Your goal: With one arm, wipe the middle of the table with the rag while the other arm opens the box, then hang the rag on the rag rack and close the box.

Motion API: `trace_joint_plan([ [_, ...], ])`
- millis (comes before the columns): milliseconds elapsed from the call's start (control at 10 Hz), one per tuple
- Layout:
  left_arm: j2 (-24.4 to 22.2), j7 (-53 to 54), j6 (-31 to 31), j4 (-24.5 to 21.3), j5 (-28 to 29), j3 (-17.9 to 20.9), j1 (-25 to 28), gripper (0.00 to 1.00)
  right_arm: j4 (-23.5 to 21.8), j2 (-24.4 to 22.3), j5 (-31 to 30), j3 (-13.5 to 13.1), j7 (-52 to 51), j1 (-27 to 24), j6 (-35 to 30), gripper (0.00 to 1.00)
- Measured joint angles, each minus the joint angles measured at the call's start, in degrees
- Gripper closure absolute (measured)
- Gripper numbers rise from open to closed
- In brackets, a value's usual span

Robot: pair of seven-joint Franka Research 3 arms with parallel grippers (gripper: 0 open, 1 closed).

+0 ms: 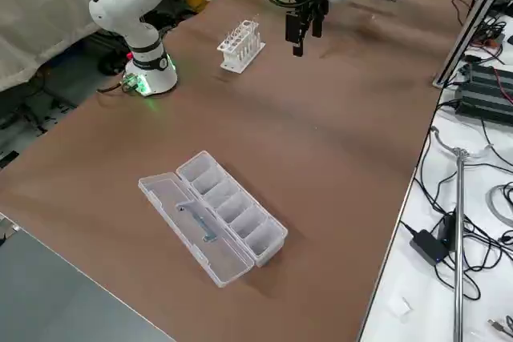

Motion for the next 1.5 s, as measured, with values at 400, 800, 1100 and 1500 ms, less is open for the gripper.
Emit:
trace_joint_plan([
  [400, 5.12, 2.84, 0.61, 0.64, 0.03, 0.04, 4.42, 0.89, -0.08, 0.00, 0.00, -0.18, 0.01, -0.04, -0.79, 0.00],
  [800, 7.39, 2.83, 0.67, 3.33, 0.03, -0.21, 3.73, 0.87, -0.22, 0.00, 0.02, -0.45, 0.11, -1.42, -0.88, 0.03],
  [1100, 7.83, 2.83, 0.74, 3.80, 0.03, -0.46, 3.21, 0.64, -0.23, -0.05, 0.09, -0.71, -6.65, -8.71, -1.27, 0.33],
  [1500, 8.12, 2.80, 1.20, 4.69, 0.03, -0.54, 3.28, 0.14, -0.80, 0.32, 7.82, -1.29, -30.59, -26.96, -1.95, 0.96],
])
